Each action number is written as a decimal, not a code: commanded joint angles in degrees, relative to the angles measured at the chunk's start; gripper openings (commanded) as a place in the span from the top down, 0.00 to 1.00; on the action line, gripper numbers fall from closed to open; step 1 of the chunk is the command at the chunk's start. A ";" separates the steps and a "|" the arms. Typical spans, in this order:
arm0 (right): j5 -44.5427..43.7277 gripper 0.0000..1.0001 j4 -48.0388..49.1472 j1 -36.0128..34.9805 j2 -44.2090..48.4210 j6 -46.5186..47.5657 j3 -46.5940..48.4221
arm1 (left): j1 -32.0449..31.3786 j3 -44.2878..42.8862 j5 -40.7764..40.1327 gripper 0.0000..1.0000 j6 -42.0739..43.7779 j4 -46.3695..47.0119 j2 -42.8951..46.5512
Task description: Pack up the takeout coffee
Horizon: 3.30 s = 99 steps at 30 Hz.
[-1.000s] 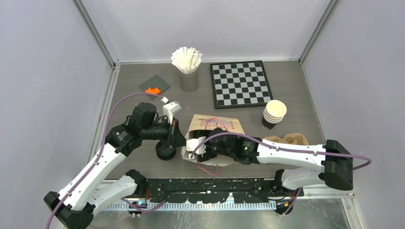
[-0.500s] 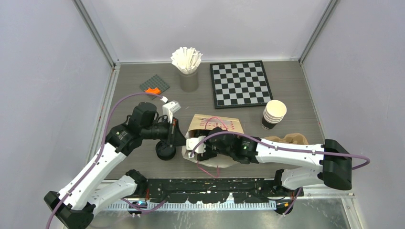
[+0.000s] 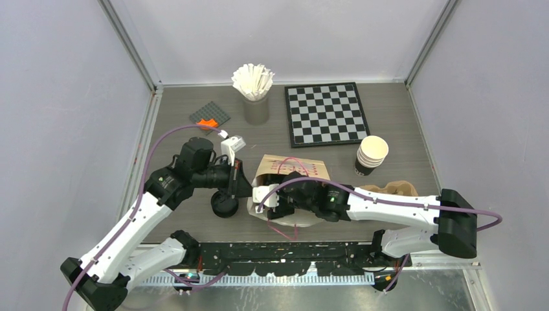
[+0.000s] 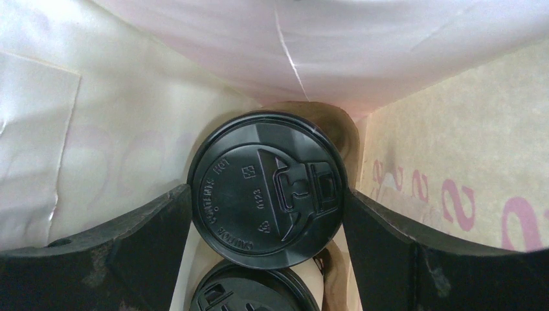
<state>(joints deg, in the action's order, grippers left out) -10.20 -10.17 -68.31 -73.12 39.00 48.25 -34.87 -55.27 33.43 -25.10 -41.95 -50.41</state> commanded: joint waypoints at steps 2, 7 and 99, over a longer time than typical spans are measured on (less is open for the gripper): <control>2.08 0.10 -3.02 0.39 1.93 -1.29 3.51 | -0.13 -2.73 0.61 1.00 -0.34 -0.31 -0.27; 3.72 0.07 -3.95 0.44 1.26 -2.13 4.49 | -0.11 -2.95 0.62 1.00 -0.34 -0.40 -0.39; 10.37 0.15 -15.96 5.90 2.53 -8.56 13.86 | -0.13 -2.70 -0.39 1.00 0.27 -1.34 -0.83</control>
<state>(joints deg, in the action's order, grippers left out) -2.02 -26.00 -62.78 -72.44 31.07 58.65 -34.87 -56.77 32.97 -25.30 -42.78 -51.86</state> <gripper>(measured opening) 0.887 0.009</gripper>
